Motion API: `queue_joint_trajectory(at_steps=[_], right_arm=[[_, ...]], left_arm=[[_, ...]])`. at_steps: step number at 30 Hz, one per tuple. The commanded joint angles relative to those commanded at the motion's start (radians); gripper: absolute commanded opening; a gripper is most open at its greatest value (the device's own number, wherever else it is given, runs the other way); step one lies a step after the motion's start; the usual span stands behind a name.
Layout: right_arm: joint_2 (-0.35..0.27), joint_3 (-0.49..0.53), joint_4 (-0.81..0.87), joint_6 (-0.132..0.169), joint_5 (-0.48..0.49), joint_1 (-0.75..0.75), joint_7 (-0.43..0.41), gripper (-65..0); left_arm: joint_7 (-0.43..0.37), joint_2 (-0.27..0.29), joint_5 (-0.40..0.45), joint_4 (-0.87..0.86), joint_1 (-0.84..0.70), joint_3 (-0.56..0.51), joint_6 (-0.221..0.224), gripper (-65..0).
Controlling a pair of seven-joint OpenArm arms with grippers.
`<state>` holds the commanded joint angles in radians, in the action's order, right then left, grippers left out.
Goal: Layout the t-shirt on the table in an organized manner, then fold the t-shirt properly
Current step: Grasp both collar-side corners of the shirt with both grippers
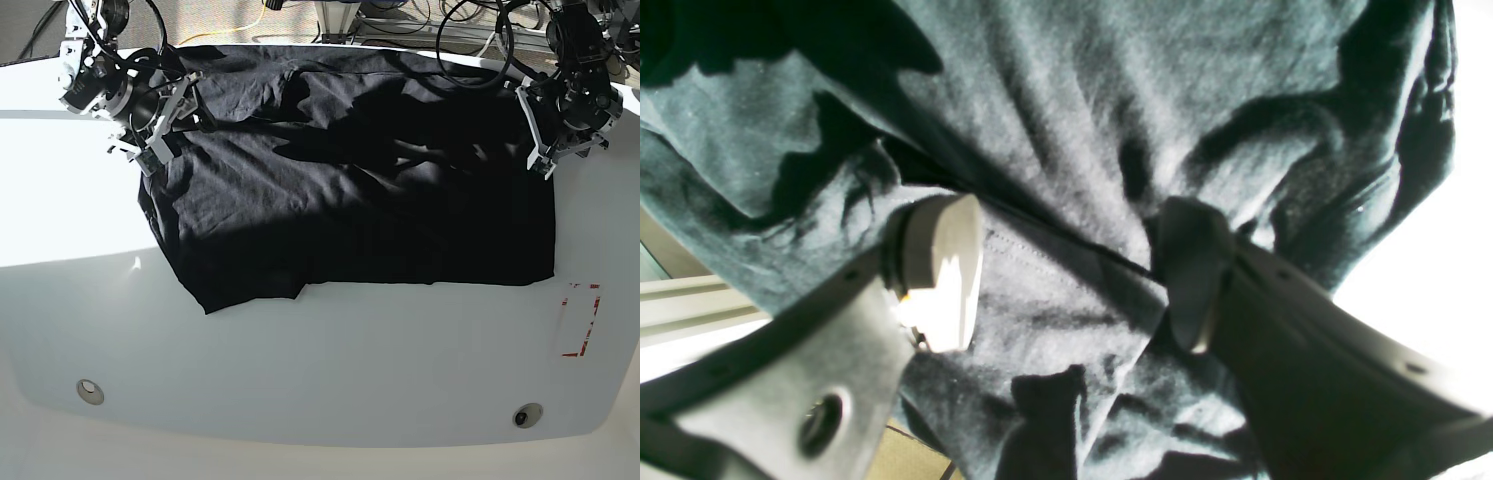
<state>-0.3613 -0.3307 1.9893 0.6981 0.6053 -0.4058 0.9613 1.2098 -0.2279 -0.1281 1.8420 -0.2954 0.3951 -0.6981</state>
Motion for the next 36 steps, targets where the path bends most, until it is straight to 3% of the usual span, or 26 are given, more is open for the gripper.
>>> queue_joint_trajectory(at_steps=[9, 12, 14, 18, 27, 36], right_arm=[[-0.002, -0.003, 0.0, 0.0, 0.0, 0.0, 0.0, -23.9], [0.0, -0.003, 0.0, 0.0, 0.0, 0.0, 0.0, -23.9], [0.0, -0.003, 0.0, 0.0, 0.0, 0.0, 0.0, -23.9], [0.0, -0.003, 0.0, 0.0, 0.0, 0.0, 0.0, -23.9], [0.0, -0.003, 0.0, 0.0, -0.002, 0.0, 0.0, -23.9], [0.0, -0.002, 0.0, 0.0, -0.002, 0.0, 0.0, -23.9]], left_arm=[[0.0, -0.012, -0.002, -0.041, 0.018, 0.002, 0.0, -27.9], [0.0, -0.012, -0.002, -0.04, 0.018, 0.002, 0.0, -34.6], [0.0, -0.012, -0.002, -0.04, 0.018, 0.003, 0.0, -43.6], [0.002, -0.014, -0.002, -0.028, 0.015, 0.006, 0.0, -54.6], [0.006, -0.015, -0.006, 0.089, -0.048, 0.008, 0.0, -55.1], [0.126, -0.015, -0.018, 0.143, -0.054, 0.008, 0.0, -55.1]])
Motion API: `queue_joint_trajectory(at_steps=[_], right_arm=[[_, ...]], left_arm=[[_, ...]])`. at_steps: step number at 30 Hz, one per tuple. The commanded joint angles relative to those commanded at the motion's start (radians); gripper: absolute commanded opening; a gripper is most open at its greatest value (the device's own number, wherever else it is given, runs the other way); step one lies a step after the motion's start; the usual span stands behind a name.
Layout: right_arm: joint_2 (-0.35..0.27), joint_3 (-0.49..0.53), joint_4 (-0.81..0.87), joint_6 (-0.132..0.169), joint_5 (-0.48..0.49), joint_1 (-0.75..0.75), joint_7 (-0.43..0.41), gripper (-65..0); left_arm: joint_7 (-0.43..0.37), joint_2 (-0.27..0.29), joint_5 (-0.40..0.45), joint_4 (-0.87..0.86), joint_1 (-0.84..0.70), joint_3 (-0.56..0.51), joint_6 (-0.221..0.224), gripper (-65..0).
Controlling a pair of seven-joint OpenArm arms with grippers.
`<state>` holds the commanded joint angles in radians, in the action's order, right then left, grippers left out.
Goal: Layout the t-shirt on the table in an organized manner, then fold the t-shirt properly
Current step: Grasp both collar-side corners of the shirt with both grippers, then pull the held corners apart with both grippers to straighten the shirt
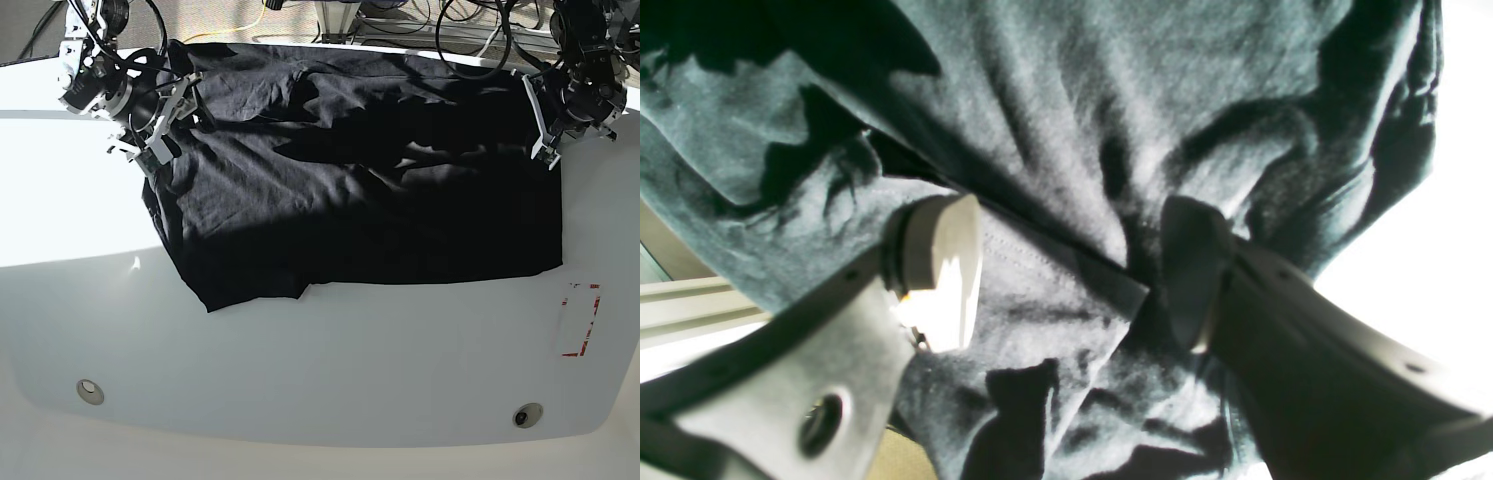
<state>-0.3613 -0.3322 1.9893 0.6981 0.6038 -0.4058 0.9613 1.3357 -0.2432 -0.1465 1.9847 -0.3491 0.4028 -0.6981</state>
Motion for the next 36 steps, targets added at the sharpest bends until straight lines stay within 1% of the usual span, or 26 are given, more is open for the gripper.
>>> queue_joint_trajectory(at_steps=[4, 5, 7, 13, 16, 19, 22, 24, 29, 36], right_arm=[[0.002, 0.0, 0.0, 0.0, 0.002, 0.0, 0.0, -23.9], [0.002, 0.0, 0.0, 0.0, 0.002, 0.0, 0.0, -23.9], [0.002, 0.0, 0.0, 0.0, 0.002, 0.0, 0.0, -23.9], [0.002, 0.002, 0.0, 0.0, 0.002, 0.0, 0.0, -23.9], [0.002, 0.002, 0.0, 0.0, 0.002, 0.0, 0.0, -23.9], [0.002, 0.002, 0.0, 0.0, 0.002, 0.0, 0.0, -23.9], [0.002, 0.002, 0.0, 0.0, 0.002, 0.0, 0.0, -23.9], [0.002, 0.002, 0.0, 0.0, 0.003, 0.0, 0.0, -23.9], [0.003, 0.002, 0.0, 0.0, 0.003, 0.0, 0.0, -23.9], [0.003, 0.002, 0.0, 0.0, 0.003, 0.0, 0.0, -23.9]], left_arm=[[0.048, 0.0, -0.049, 0.0, 0.0, 0.021, 0.0, -55.0], [0.061, -0.008, -0.063, -0.003, 0.003, 0.028, 0.0, -55.0], [0.061, -0.023, -0.098, -0.003, 0.005, 0.029, 0.0, -55.0], [0.061, -0.061, -0.253, -0.005, 0.0, 0.037, 0.0, -55.0], [0.061, -0.063, -0.308, -0.005, 0.002, 0.048, 0.0, -55.0], [0.061, -0.058, -0.348, -0.005, 0.005, 0.11, 0.0, -55.0], [0.061, -0.049, -0.359, -0.009, 0.015, 0.178, 0.0, -54.9], [0.061, -0.018, -0.359, -0.018, 0.052, 0.21, 0.0, -54.9], [0.061, -0.012, -0.358, -0.023, 0.077, 0.281, 0.0, -54.9], [0.061, -0.012, -0.361, -0.023, 0.11, 0.279, 0.0, -54.7]])
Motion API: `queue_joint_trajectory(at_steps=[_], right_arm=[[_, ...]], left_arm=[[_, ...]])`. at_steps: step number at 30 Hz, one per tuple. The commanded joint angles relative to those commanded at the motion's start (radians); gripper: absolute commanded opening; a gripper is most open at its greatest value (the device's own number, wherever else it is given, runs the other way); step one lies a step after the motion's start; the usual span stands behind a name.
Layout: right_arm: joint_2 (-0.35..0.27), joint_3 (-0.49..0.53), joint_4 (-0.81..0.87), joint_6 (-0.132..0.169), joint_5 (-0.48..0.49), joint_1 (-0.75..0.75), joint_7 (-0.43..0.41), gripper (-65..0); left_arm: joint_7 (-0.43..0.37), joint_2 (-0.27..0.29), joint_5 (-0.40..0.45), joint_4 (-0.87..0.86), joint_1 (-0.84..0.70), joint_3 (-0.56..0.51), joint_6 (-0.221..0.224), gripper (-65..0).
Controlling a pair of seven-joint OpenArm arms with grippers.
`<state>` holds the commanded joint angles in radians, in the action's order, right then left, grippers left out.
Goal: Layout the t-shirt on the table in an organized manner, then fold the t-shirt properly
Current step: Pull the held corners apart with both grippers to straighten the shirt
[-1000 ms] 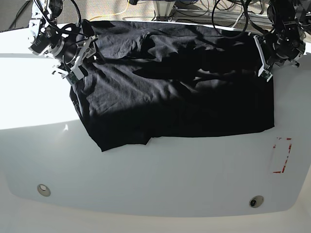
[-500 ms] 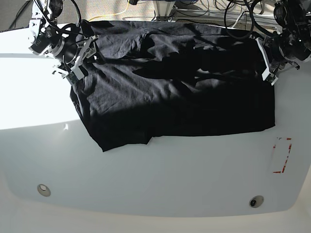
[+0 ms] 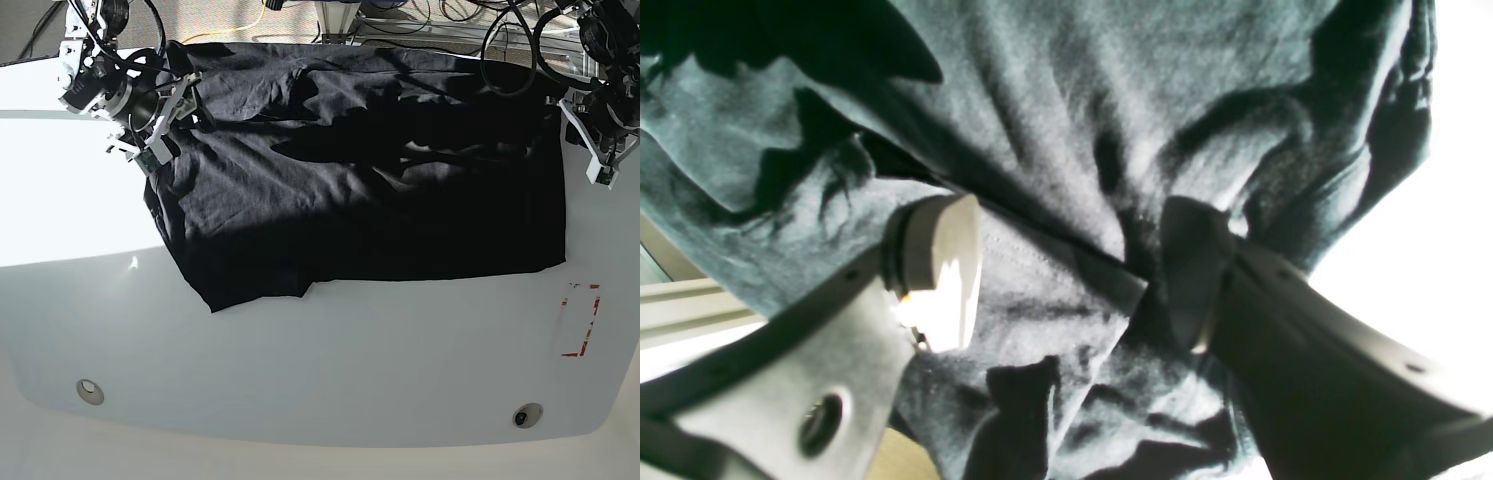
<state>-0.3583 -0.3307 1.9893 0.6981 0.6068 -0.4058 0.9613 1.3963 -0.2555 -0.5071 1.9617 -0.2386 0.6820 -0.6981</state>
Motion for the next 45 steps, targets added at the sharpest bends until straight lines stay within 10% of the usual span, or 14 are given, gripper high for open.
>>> queue_joint_trajectory(at_steps=[5, 15, 39, 45], right_arm=[[0.003, 0.002, 0.002, 0.0, 0.002, 0.0, 0.0, -23.9], [0.032, 0.003, 0.002, 0.0, 0.0, 0.002, 0.0, -23.9], [0.034, 0.003, 0.002, 0.0, 0.0, 0.015, 0.0, -23.9], [0.034, 0.003, 0.002, 0.0, 0.0, 0.015, 0.0, -23.9]], left_arm=[[0.0, 0.0, -0.003, 0.002, 0.009, -0.041, 0.0, -50.0], [0.0, 0.044, 0.002, 0.003, 0.015, -0.069, 0.0, -18.5], [0.0, -0.005, 0.005, -0.002, 0.025, -0.164, 0.0, -18.7], [0.0, -0.011, 0.143, -0.002, 0.032, -0.152, 0.0, -18.7]])
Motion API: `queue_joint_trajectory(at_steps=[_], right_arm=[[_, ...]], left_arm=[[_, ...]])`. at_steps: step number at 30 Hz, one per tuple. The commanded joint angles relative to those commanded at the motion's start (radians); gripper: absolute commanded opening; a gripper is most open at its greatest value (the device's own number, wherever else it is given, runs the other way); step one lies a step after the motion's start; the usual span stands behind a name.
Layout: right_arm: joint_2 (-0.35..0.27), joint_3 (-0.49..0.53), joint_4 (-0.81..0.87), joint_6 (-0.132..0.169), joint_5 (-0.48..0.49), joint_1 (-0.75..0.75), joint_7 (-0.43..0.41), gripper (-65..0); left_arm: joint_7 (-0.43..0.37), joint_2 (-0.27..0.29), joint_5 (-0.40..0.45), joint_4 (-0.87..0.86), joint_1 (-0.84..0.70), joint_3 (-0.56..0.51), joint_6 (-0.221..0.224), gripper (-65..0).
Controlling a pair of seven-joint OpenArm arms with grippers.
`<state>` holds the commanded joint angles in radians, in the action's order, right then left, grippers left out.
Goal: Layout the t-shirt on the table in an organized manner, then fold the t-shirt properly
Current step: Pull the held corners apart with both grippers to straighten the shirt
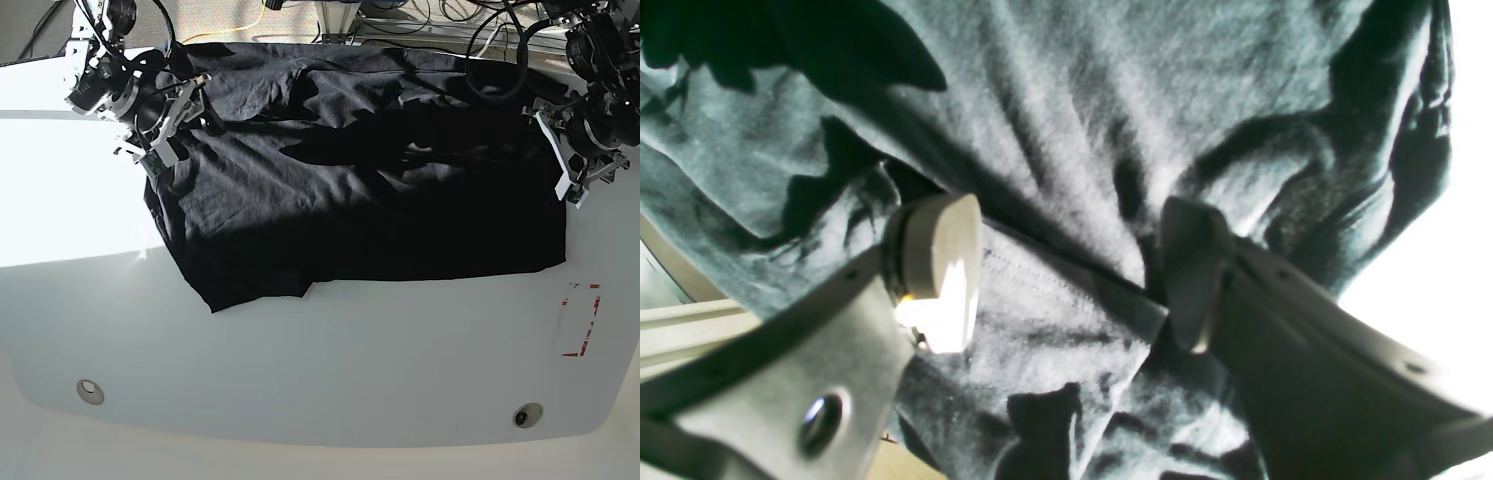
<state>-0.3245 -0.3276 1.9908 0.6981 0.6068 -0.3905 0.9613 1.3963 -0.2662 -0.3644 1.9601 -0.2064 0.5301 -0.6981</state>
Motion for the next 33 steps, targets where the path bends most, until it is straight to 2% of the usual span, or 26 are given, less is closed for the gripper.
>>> queue_joint_trajectory(at_steps=[5, 16, 22, 25, 32, 33], right_arm=[[0.0, 0.0, 0.0, 0.0, 0.0, 0.0, 0.0, -23.9], [0.002, 0.0, -0.002, 0.0, 0.0, 0.012, 0.0, -23.9], [0.002, 0.0, -0.002, 0.0, 0.0, 0.012, 0.0, -23.9], [0.002, 0.0, -0.002, 0.0, 0.0, 0.012, 0.0, -23.9], [0.002, 0.0, -0.002, 0.0, 0.0, 0.014, 0.0, -23.9], [0.002, 0.0, -0.002, 0.0, 0.0, 0.014, 0.0, -23.9]], left_arm=[[-0.022, 0.005, 0.084, -0.02, 0.025, -0.017, 0.0, -18.6], [-0.027, 0.005, 0.086, -0.241, 0.101, -0.052, 0.0, -19.2], [-0.027, 0.005, 0.086, -0.272, 0.106, -0.052, 0.0, -19.6], [-0.027, 0.005, 0.086, -0.269, 0.109, -0.052, 0.0, -25.0], [-0.027, 0.002, 0.086, -0.269, 0.11, -0.054, 0.0, -49.0], [-0.027, 0.002, 0.086, -0.269, 0.11, -0.054, 0.0, -50.3]])
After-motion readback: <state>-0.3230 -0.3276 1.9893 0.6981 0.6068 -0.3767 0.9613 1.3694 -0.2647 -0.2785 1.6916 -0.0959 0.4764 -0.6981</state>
